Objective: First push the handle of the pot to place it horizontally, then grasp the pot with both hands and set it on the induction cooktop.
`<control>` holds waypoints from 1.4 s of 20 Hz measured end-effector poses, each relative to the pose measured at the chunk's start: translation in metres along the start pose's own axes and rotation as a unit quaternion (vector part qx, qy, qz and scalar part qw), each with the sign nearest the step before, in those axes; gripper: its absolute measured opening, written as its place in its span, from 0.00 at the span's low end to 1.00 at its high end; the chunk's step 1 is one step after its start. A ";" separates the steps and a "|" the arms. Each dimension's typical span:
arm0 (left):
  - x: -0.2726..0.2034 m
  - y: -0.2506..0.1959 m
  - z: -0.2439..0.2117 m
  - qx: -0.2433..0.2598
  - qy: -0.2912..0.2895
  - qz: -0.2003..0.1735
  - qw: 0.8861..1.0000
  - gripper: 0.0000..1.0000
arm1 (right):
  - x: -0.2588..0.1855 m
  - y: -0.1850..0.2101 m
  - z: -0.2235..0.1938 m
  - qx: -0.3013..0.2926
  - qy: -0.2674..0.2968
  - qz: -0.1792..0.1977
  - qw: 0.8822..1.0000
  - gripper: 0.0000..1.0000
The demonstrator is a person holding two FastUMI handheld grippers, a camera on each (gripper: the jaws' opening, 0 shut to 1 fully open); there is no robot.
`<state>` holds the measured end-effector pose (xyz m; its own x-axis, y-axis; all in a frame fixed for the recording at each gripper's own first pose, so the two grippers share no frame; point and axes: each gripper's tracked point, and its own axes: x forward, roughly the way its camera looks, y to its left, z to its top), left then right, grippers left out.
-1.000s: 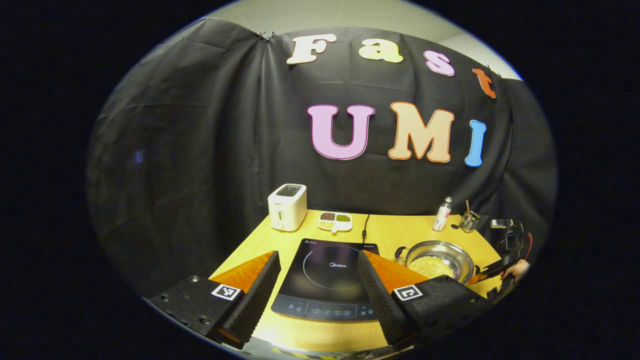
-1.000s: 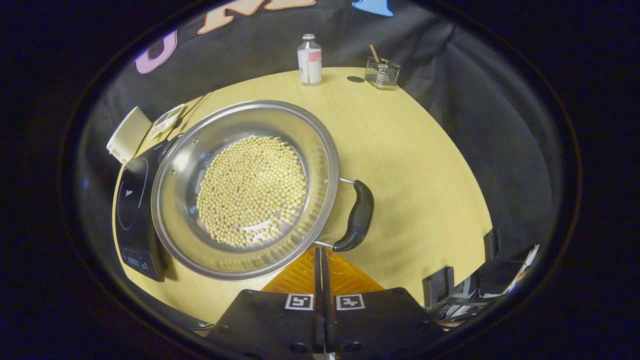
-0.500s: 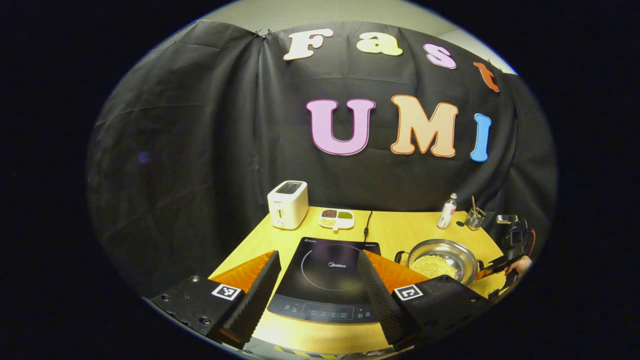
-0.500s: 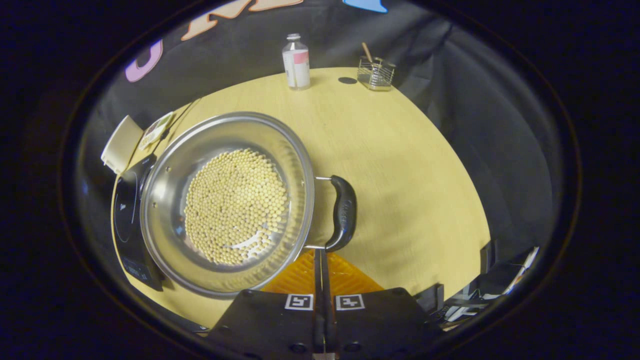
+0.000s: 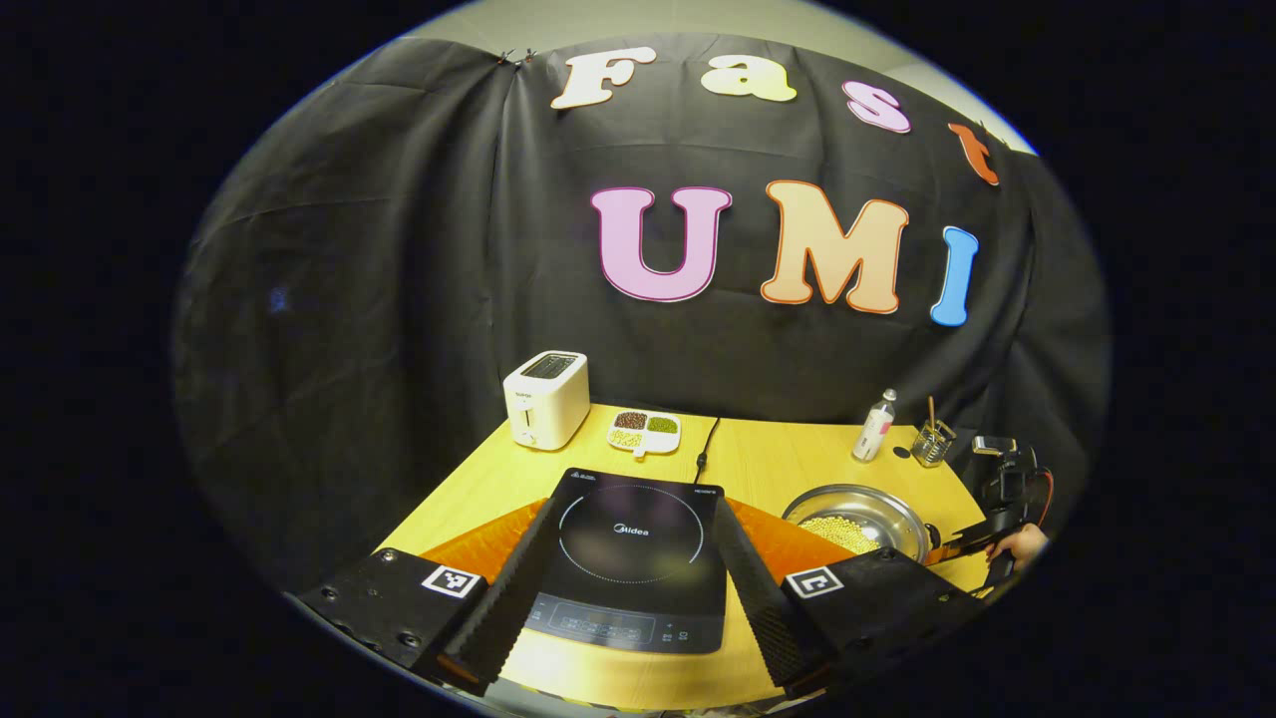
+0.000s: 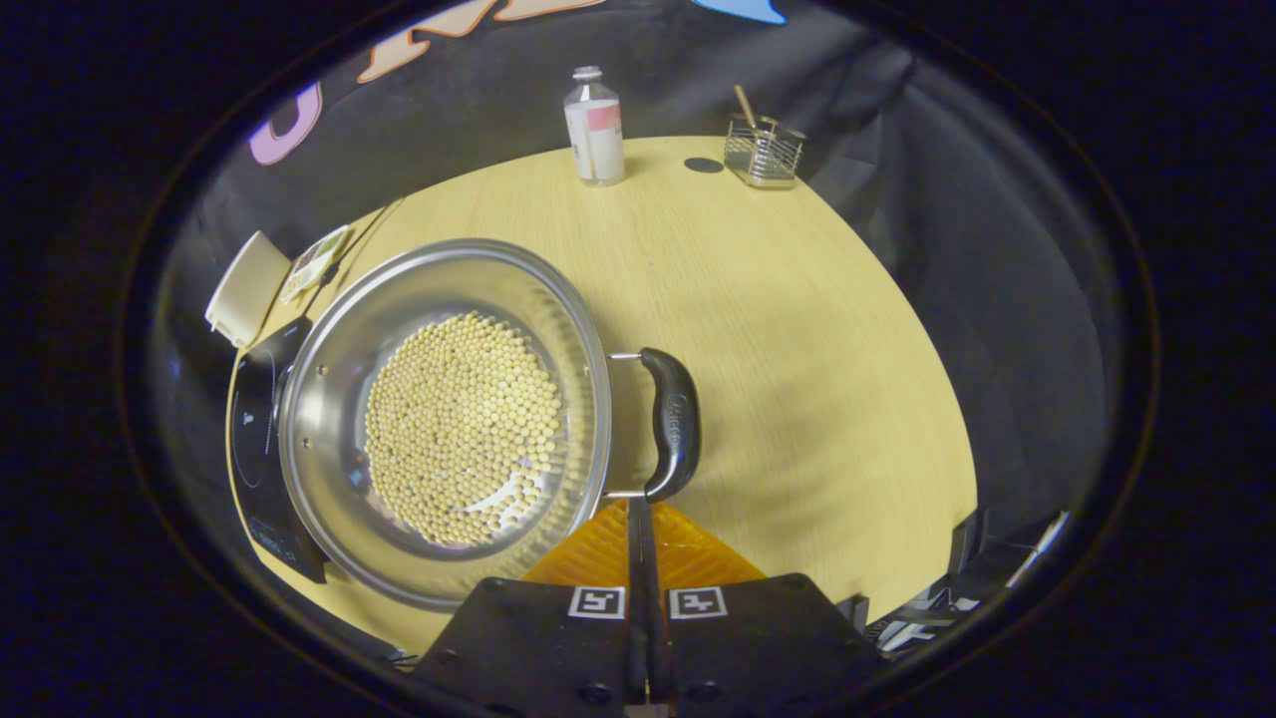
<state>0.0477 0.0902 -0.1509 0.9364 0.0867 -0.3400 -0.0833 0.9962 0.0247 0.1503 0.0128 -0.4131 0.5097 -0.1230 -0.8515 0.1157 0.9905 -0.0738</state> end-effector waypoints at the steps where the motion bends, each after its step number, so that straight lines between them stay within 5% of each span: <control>1: -0.001 0.001 -0.003 -0.006 0.005 0.005 1.000 0.95 | 0.001 -0.001 0.003 -0.004 -0.001 0.002 1.000 0.00; 10: -0.003 -0.007 -0.023 -0.040 0.031 0.024 0.998 0.96 | 0.008 -0.007 0.017 -0.011 0.002 0.035 0.999 0.00; 13: 0.009 -0.027 -0.023 -0.044 0.035 0.001 0.998 0.96 | 0.001 -0.018 0.023 0.007 0.008 0.069 0.998 0.23; 17: 0.031 -0.059 -0.029 -0.062 0.051 -0.043 0.996 0.95 | -0.012 -0.044 0.031 0.034 0.019 0.098 0.994 0.90; 18: 0.036 -0.067 -0.036 -0.065 0.064 -0.055 0.994 0.96 | -0.013 -0.046 0.032 0.044 0.018 0.110 0.993 0.95; 27: 0.088 -0.132 -0.092 -0.075 0.206 -0.155 0.963 0.96 | -0.009 -0.028 0.054 0.093 0.027 0.187 0.978 1.00; 28: 0.096 -0.138 -0.101 -0.080 0.222 -0.160 0.959 0.96 | -0.006 -0.023 0.053 0.089 0.031 0.192 0.977 0.93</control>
<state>0.1143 -0.0396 -0.2818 0.6883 -0.2685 -0.6738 0.0990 0.9550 -0.2795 0.1902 -0.0124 -0.3786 0.4930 0.2643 -0.8289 0.0762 0.9360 0.3438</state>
